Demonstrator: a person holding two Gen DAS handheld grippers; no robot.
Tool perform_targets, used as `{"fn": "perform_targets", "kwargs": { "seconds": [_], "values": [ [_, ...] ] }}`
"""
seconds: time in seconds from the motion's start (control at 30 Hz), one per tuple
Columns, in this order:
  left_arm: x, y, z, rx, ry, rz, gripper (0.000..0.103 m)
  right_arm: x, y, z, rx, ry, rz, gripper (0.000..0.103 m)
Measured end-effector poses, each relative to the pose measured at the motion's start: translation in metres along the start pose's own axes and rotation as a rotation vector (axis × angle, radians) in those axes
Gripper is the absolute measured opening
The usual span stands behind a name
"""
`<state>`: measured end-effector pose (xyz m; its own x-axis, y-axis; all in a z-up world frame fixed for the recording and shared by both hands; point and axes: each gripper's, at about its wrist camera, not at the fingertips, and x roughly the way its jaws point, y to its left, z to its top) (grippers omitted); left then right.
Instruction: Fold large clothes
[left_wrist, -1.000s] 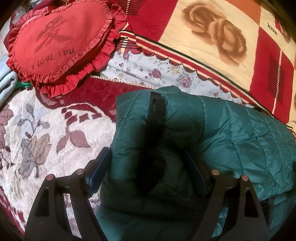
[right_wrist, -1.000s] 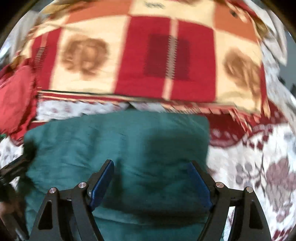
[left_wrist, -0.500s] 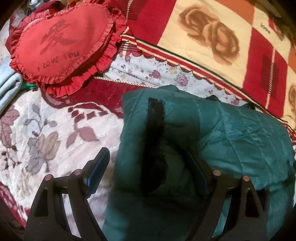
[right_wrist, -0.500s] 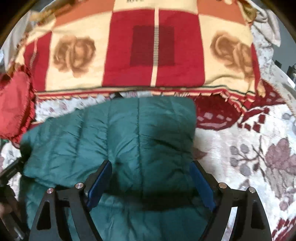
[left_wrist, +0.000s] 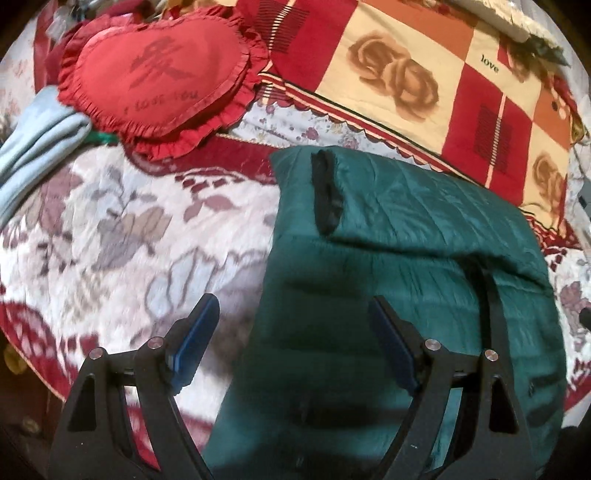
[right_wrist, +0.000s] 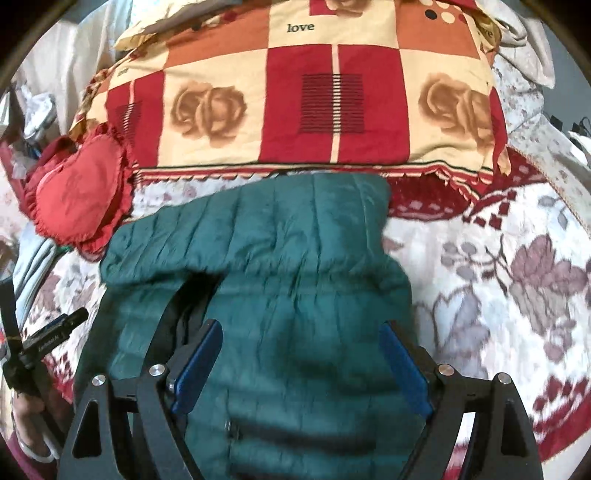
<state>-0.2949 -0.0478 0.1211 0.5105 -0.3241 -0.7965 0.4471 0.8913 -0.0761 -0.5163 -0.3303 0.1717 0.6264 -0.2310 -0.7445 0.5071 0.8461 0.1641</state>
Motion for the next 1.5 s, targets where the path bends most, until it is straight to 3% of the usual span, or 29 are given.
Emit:
{"fn": "perform_targets", "kwargs": {
  "seconds": [0.23,0.4,0.87,1.2,1.5],
  "values": [
    [-0.022,0.013,-0.031,-0.013,0.021,0.006,0.084,-0.006,0.002,-0.036,-0.023,0.072,0.032,0.087],
    [-0.035,0.019,-0.049,-0.016,0.016,0.016,0.084,-0.011,0.006,-0.056,0.001,0.076,0.07,0.087],
    [-0.057,0.022,-0.093,0.01,0.043,0.019,0.084,-0.032,0.0,-0.112,-0.024,0.119,0.022,0.087],
    [-0.054,0.032,-0.119,-0.015,0.114,-0.005,0.084,-0.036,-0.01,-0.143,-0.015,0.171,0.013,0.09],
    [-0.053,0.06,-0.141,-0.041,0.184,-0.087,0.084,-0.051,-0.029,-0.157,0.015,0.184,0.0,0.095]
  ]
}}
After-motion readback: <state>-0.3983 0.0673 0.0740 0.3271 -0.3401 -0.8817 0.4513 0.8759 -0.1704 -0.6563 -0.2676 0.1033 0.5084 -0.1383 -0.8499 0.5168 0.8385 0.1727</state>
